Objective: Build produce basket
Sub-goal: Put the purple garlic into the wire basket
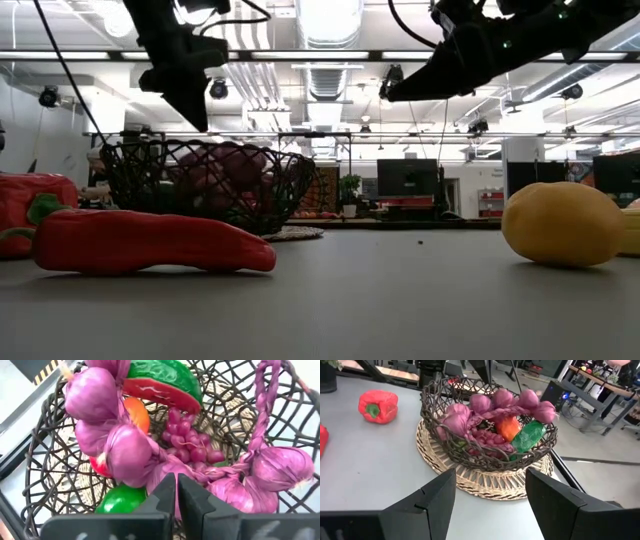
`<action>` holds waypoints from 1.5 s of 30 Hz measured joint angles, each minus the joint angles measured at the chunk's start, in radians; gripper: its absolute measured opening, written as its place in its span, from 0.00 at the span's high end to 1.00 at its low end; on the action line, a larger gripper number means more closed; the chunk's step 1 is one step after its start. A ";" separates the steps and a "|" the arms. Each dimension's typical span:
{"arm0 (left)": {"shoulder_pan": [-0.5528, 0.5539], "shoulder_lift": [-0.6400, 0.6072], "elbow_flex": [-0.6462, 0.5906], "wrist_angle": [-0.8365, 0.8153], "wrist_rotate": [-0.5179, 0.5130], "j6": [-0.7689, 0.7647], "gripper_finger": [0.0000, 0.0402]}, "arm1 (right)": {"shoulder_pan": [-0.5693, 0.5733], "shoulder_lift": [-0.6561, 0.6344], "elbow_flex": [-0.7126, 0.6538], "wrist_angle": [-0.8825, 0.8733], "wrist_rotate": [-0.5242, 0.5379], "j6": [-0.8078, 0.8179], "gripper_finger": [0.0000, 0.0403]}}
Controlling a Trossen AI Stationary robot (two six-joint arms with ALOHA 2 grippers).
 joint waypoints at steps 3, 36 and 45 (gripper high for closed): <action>-0.005 -0.001 -0.006 -0.001 -0.001 -0.002 1.00 | -0.001 0.000 0.000 -0.010 0.000 -0.006 0.44; 0.021 0.128 -0.070 -0.143 -0.303 -0.141 1.00 | -0.001 0.000 -0.049 -0.046 0.028 0.107 0.44; 0.020 0.131 -0.099 -0.060 -0.287 -0.142 1.00 | -0.001 0.000 -0.049 -0.037 0.028 0.113 0.44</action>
